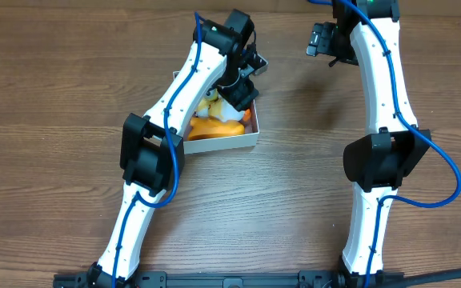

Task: Pack container
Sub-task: 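Carry the duck plush into the box and lower it in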

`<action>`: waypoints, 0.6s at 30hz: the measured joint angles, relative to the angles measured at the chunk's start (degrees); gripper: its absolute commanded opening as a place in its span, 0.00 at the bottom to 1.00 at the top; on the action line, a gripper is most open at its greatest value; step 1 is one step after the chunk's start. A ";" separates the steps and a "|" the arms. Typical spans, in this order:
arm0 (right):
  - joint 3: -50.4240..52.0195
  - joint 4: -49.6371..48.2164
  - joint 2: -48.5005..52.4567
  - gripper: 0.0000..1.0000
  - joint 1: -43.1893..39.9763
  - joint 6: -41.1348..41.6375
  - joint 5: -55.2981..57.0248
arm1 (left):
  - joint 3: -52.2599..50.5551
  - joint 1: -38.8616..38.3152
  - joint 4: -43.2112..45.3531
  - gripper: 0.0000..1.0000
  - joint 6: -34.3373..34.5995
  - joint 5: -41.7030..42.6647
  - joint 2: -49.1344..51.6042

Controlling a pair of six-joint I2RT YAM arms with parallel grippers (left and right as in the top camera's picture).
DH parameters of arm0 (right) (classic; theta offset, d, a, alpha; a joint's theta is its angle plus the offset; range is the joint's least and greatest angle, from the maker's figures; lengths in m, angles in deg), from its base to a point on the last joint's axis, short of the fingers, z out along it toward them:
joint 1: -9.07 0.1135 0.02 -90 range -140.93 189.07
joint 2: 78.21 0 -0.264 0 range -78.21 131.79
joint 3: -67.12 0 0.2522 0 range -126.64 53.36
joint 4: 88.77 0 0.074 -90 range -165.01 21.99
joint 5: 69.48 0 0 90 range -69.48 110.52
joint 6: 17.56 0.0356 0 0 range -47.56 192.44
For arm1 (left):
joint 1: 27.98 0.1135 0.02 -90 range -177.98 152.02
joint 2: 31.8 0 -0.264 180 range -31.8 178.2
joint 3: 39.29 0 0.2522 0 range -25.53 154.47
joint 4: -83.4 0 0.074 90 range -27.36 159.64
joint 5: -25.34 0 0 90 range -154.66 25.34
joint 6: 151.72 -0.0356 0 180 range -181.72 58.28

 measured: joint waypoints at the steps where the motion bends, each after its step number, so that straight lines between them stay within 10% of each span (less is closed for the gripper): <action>1: 0.00 0.00 0.00 1.00 -0.02 -0.02 -0.02 | 0.87 0.00 -0.09 0.82 0.09 -0.28 0.09; 14: 0.00 0.02 0.00 1.00 -0.02 0.02 0.00 | 20.50 0.28 -10.34 0.84 6.99 -10.45 0.39; 18: 0.00 0.00 0.00 1.00 -0.02 0.00 0.00 | 26.64 2.45 -14.43 1.00 13.35 -17.46 0.37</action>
